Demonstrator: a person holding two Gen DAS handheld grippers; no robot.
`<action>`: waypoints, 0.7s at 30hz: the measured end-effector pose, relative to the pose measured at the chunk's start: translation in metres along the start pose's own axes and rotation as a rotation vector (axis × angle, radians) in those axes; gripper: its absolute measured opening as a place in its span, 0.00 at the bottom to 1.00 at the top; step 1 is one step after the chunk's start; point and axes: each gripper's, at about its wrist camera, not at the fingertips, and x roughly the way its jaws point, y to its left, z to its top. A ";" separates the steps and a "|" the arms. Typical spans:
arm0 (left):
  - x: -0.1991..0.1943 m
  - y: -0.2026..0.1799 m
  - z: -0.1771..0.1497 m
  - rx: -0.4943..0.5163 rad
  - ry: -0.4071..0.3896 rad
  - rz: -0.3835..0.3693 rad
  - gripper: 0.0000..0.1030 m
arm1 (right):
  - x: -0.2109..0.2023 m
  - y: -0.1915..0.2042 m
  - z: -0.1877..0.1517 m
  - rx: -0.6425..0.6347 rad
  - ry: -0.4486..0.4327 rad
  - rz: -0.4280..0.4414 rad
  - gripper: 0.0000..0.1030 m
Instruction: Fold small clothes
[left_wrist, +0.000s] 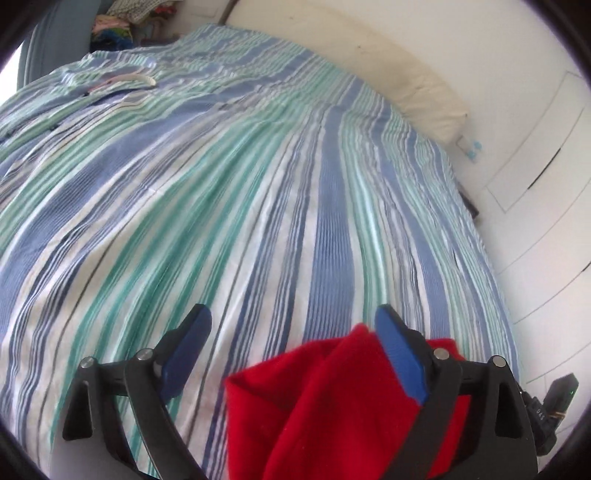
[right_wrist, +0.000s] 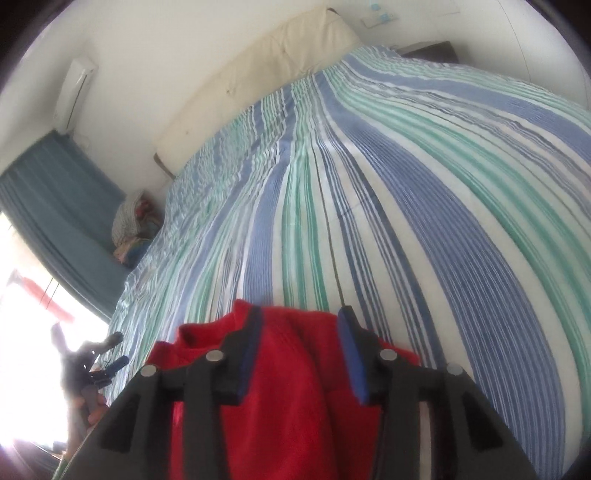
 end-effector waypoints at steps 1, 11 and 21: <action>-0.005 0.000 -0.006 0.020 0.004 -0.033 0.88 | -0.006 0.007 -0.003 -0.032 0.005 0.005 0.41; -0.021 0.029 -0.101 0.220 0.097 0.214 0.86 | -0.033 0.021 -0.108 -0.335 0.294 -0.115 0.55; -0.134 0.003 -0.195 0.314 0.025 0.039 0.99 | -0.217 0.048 -0.170 -0.548 -0.130 -0.302 0.99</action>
